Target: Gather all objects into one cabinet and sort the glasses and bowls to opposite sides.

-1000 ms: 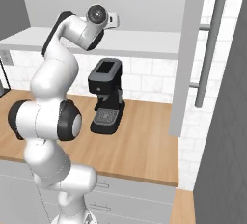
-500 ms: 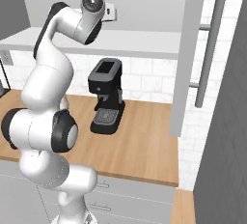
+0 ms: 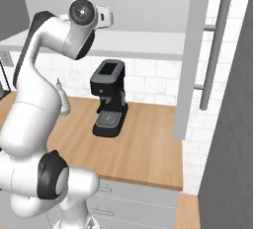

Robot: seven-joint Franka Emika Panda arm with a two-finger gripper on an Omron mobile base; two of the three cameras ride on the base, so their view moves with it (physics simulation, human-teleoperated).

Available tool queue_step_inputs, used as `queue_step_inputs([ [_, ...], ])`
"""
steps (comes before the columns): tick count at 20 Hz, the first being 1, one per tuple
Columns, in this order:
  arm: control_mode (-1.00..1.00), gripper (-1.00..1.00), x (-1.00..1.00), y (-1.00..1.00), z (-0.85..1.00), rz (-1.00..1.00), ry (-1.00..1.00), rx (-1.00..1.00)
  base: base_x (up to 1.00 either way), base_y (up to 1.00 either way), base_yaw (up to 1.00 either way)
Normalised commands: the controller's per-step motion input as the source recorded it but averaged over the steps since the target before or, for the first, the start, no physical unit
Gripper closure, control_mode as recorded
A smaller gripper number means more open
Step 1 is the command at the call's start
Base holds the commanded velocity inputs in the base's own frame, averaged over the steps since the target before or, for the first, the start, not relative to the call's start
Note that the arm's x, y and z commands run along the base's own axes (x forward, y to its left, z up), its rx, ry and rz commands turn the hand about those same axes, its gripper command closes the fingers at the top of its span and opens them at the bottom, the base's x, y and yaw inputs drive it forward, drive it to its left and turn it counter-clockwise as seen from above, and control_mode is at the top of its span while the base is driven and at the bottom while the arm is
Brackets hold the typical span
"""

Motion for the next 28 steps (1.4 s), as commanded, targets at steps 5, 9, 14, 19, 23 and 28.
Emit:
queue_step_inputs([
  [5, -1.00, 1.00, -0.84, 0.00, 0.65, 0.00, 0.00, 0.00, 0.00, 0.00, 0.00],
  [9, -1.00, 1.00, -1.00, 0.00, 0.33, 0.00, -0.01, 0.00, 0.00, 0.00, 0.00],
  [14, -1.00, 1.00, -1.00, 0.03, -0.45, 0.00, -0.02, 0.00, 0.00, 0.00, 0.00],
  [19, -1.00, 1.00, -1.00, 0.00, -0.28, 0.00, -0.12, 0.00, 0.00, 0.00, 0.00],
  [23, -1.00, 1.00, -0.75, 0.00, 0.00, 0.00, -0.02, 0.00, 0.00, 0.00, 0.00],
  [28, -1.00, 1.00, -0.35, 0.05, 0.00, -0.01, 0.00, 0.00, 0.00, 0.00, 0.00],
])
